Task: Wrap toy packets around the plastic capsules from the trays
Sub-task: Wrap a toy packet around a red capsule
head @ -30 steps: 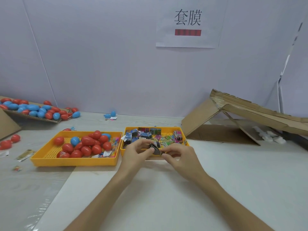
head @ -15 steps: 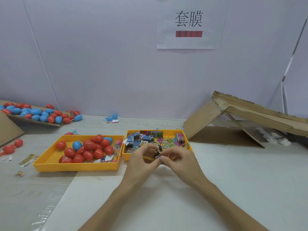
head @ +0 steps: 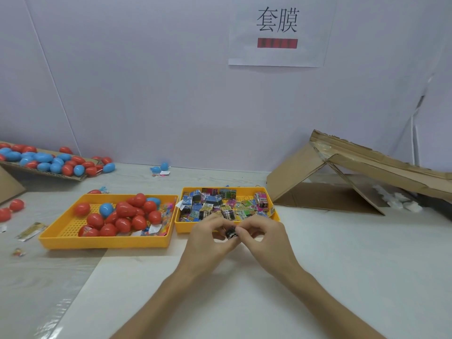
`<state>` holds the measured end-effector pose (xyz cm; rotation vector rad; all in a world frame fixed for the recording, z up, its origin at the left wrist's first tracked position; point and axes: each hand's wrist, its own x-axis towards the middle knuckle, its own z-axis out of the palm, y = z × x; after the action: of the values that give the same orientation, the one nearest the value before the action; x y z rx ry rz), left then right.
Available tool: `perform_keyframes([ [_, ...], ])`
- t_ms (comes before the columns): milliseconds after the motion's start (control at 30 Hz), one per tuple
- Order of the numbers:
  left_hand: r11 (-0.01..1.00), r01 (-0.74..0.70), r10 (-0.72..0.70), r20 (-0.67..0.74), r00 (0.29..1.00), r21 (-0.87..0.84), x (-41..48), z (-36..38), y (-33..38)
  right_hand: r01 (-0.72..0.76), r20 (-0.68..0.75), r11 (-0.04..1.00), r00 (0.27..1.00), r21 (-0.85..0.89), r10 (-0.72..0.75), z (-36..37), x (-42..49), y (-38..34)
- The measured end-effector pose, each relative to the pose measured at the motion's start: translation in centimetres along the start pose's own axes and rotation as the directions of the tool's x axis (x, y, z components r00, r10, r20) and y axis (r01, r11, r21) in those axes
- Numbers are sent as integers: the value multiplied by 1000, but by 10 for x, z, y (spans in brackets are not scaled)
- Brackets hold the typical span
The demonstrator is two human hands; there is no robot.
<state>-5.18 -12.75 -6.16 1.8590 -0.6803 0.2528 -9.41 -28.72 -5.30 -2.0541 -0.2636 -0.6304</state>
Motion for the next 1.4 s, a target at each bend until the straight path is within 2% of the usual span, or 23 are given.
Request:
perform_keyframes([
  [200, 1000, 5, -5, 8, 1000, 10, 6, -2, 3, 89, -19, 995, 996, -39, -90, -1, 3, -1],
  [400, 1000, -4, 4, 53, 999, 9, 0, 2, 3, 225, 26, 961, 974, -158, -224, -1, -2, 1],
  [567, 997, 0, -9, 112, 994, 79, -3, 6, -2, 265, 87, 951, 963, -162, -254, -1, -4, 2],
  [700, 989, 3, -30, 183, 983, 145, -4, 6, -5, 357, 145, 928, 929, -106, -340, 8, -9, -11],
  [767, 996, 33, -50, 205, 977, 84, -5, 4, -8, 291, 109, 957, 952, -19, -287, 12, -9, -19],
  [833, 994, 91, -103, 227, 968, 61, -4, -1, -11, 113, 56, 984, 991, 136, -121, 8, -5, -20],
  [900, 987, 125, -148, 270, 951, 98, 1, -7, -13, -22, 28, 964, 1000, 263, 15, -4, 1, -14],
  [1000, 980, 161, -193, 339, 921, 120, 7, -12, -15, -138, 11, 932, 990, 335, 143, -18, 7, -4],
  [1100, 980, 174, -199, 381, 903, 101, 8, -14, -16, -186, -10, 922, 980, 339, 201, -19, 9, 2],
  [1200, 984, 163, -177, 361, 916, 68, 6, -14, -13, -189, -18, 924, 978, 334, 207, -19, 10, 4],
  [1333, 990, 140, -142, 221, 965, 29, 5, -19, -5, -193, -10, 922, 978, 337, 208, -19, 10, 4],
  [1400, 984, 94, -114, 132, 985, 150, 5, -22, -4, -194, 9, 929, 980, 316, 201, -19, 10, 3],
])
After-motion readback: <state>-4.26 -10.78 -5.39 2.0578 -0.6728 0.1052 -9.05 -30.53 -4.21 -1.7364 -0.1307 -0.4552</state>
